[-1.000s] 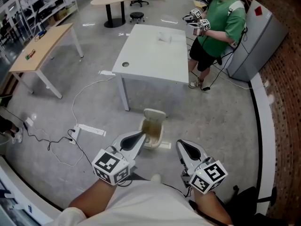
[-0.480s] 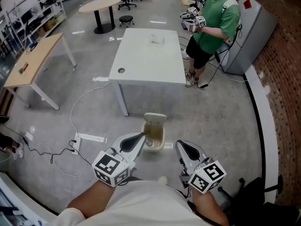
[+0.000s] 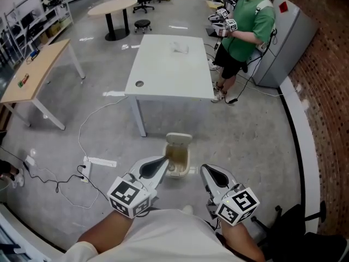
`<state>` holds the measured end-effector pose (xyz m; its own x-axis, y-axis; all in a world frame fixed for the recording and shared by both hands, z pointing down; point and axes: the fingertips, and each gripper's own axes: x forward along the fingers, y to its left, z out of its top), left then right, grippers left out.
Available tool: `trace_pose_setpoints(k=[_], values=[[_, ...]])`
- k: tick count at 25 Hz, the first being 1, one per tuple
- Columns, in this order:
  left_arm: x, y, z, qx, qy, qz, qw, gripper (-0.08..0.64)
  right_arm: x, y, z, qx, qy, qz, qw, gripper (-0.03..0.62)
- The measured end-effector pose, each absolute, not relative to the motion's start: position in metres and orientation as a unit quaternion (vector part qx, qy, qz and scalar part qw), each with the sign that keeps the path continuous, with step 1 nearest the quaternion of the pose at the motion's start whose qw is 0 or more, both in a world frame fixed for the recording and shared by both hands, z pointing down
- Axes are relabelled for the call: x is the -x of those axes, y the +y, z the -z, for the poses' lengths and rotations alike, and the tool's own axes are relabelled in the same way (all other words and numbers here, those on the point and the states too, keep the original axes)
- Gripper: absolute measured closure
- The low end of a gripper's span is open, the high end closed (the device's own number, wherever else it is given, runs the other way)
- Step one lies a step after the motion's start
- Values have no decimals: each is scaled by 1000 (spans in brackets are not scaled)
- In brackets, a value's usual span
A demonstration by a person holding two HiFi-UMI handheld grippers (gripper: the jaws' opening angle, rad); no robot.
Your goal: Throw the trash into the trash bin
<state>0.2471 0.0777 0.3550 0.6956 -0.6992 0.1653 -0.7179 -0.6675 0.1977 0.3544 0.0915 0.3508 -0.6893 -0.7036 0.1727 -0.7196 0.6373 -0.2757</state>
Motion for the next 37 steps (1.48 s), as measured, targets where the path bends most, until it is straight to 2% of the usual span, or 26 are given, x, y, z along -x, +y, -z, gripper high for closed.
trace_pose_setpoints(k=[6, 11, 17, 37], values=[[-242, 77, -354, -911, -391, -38, 123, 552, -349, 91, -349, -389, -907, -160, 30, 591], [-249, 81, -353, -917, -383, -57, 94, 552, -346, 92, -353, -384, -908, -161, 37, 591], [-246, 77, -353, -914, -381, -41, 134, 552, -346, 91, -353, -382, -909, -161, 37, 591], [-250, 87, -353, -917, -378, -53, 115, 552, -343, 100, -353, -379, -911, -156, 40, 591]])
